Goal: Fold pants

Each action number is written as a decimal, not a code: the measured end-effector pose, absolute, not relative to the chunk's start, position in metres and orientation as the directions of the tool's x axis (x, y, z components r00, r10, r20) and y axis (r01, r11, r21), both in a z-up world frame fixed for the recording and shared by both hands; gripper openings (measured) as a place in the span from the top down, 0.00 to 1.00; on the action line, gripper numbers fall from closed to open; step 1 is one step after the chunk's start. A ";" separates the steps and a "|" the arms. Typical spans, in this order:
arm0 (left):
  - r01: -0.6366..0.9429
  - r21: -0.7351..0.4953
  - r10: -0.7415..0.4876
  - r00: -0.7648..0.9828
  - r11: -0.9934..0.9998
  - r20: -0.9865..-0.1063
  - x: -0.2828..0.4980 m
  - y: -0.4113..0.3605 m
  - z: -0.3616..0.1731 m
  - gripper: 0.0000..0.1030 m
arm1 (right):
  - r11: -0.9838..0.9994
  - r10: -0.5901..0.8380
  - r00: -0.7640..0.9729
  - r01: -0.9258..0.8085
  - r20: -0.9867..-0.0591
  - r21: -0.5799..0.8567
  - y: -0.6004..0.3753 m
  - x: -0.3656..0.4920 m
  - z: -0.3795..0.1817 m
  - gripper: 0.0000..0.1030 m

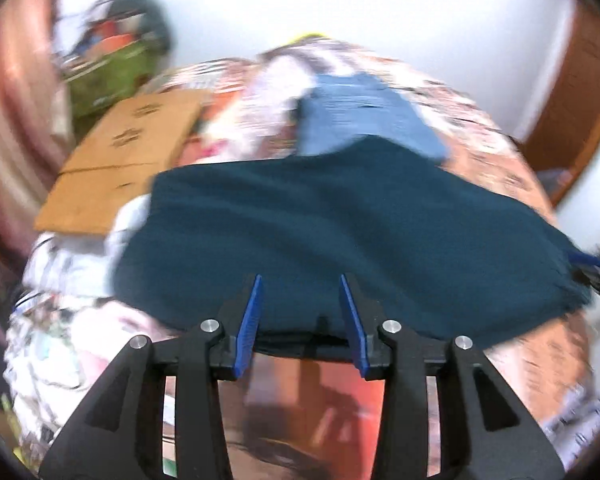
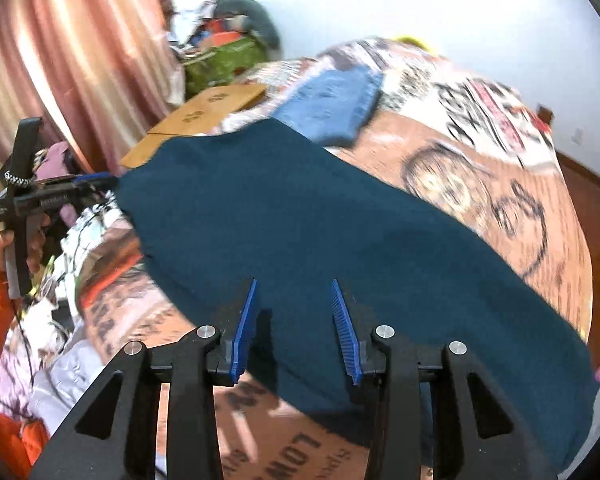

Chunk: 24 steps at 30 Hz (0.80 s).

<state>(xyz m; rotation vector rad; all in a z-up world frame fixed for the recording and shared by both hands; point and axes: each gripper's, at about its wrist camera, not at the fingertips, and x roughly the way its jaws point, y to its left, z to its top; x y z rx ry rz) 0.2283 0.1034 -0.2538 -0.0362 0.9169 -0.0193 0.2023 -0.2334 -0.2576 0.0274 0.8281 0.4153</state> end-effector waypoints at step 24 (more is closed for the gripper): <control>-0.030 0.041 0.051 0.521 0.999 -0.852 0.277 0.098 -0.261 0.58 | 0.984 0.173 0.685 -0.082 -0.707 0.161 -0.328 0.136 -0.263 0.65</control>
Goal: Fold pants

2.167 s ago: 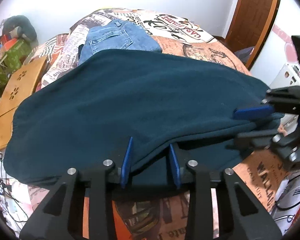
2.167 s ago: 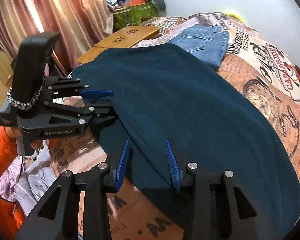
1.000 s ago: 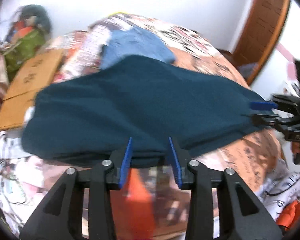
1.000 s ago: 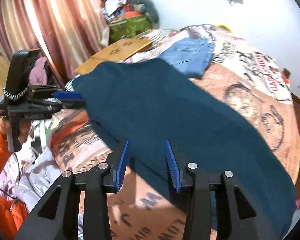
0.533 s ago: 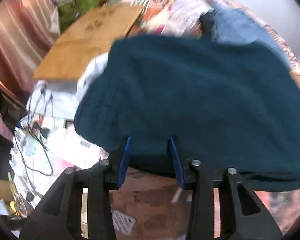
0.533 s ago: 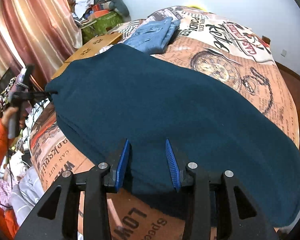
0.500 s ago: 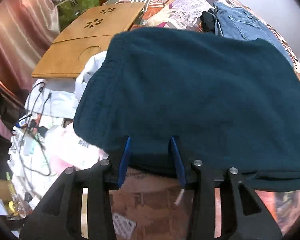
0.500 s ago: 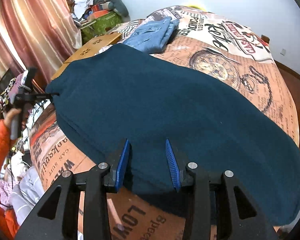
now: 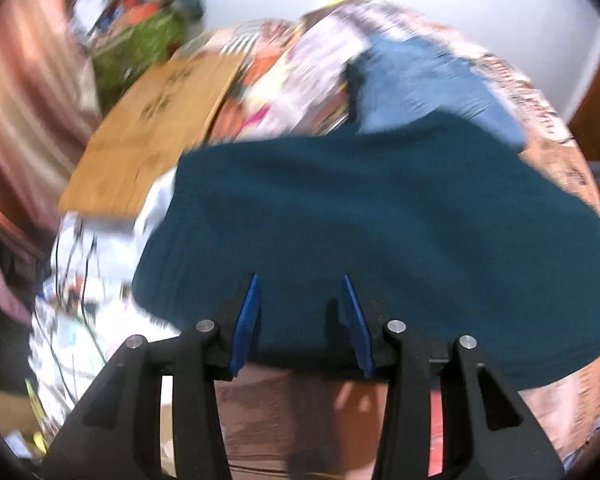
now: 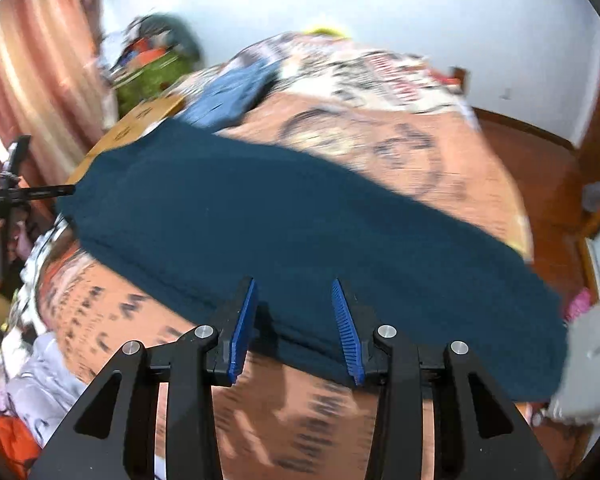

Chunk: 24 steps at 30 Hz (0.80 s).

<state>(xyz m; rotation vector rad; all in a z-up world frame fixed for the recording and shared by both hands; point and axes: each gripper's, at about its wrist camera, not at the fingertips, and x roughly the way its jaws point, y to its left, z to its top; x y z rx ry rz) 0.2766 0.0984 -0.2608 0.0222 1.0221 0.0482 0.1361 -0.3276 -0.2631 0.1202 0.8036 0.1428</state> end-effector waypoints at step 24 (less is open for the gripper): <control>0.550 0.001 -0.272 0.415 0.835 -0.868 0.309 -0.259 -0.259 0.45 | 0.811 -0.054 0.696 0.449 -0.716 0.375 -0.527 0.027 -0.304 0.49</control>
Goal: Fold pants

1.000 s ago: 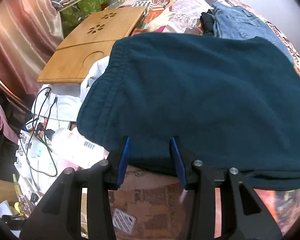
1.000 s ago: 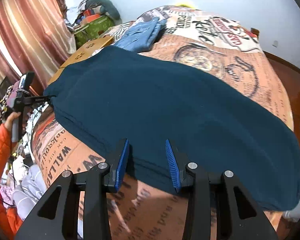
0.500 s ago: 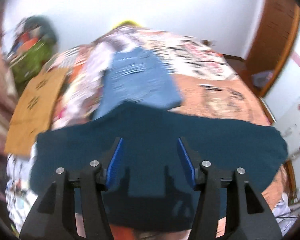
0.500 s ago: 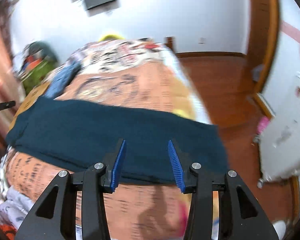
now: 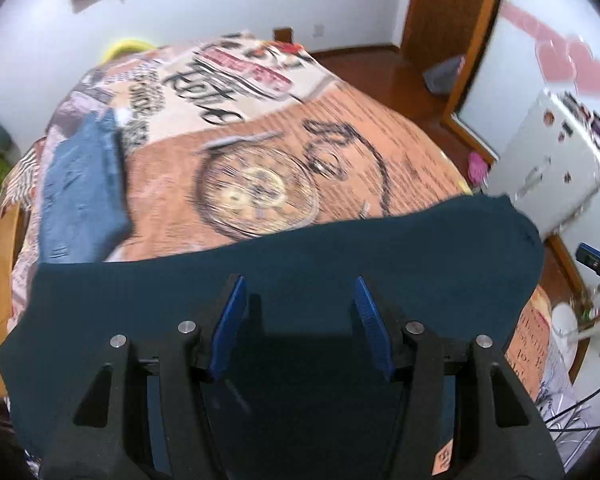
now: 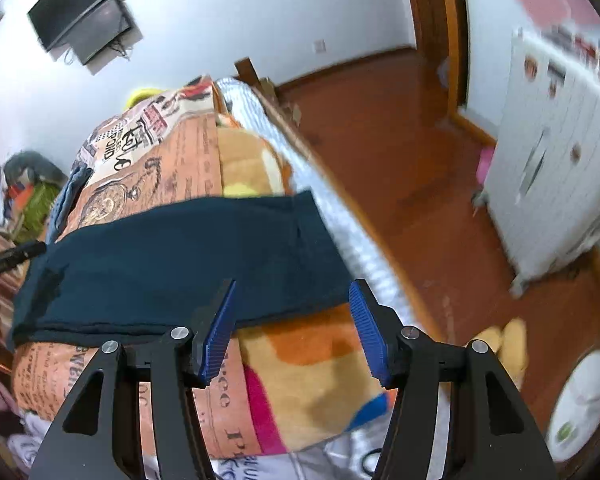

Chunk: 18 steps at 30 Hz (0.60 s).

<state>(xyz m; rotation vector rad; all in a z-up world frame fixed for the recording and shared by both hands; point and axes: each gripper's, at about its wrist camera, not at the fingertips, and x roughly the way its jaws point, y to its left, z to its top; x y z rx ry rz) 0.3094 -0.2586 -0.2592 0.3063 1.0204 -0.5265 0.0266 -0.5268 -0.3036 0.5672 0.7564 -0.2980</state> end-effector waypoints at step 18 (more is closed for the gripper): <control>0.594 0.145 -0.157 0.427 0.791 -0.890 0.301 -0.297 -0.303 0.26 | 0.632 0.199 0.695 0.448 -0.691 0.632 -0.534 0.050 -0.377 0.43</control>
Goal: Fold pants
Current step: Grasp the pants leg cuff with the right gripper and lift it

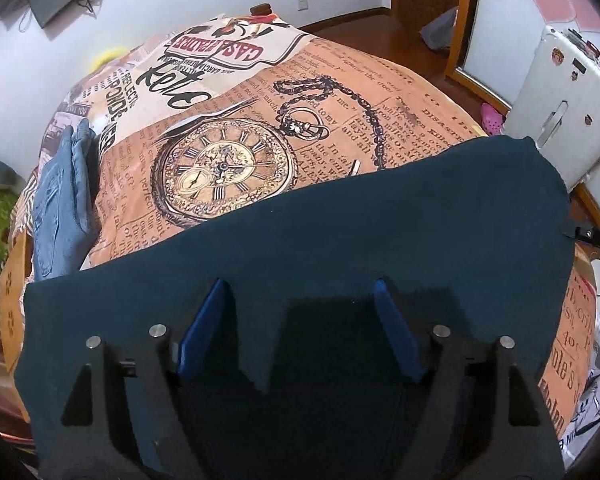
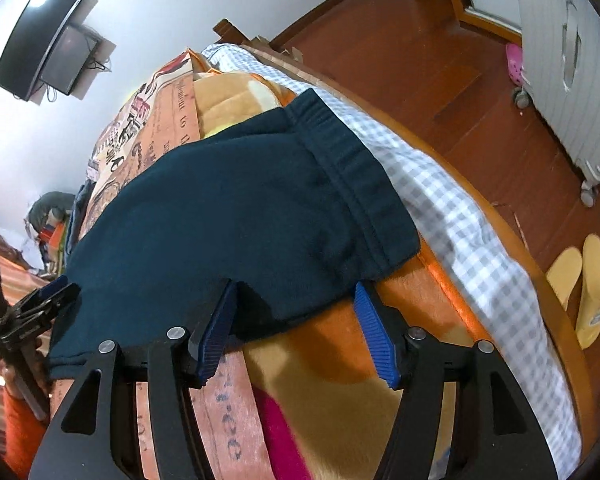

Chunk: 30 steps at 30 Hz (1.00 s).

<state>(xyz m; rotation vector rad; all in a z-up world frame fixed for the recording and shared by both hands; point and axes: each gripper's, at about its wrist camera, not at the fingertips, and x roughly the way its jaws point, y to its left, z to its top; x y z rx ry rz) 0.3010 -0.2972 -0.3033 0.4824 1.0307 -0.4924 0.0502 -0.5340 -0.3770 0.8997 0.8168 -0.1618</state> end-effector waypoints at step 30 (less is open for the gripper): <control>0.550 0.078 -0.202 0.431 0.832 -0.880 0.304 -0.286 -0.291 0.24 | 0.735 0.055 0.853 0.317 -0.519 0.600 -0.526 0.070 -0.297 0.88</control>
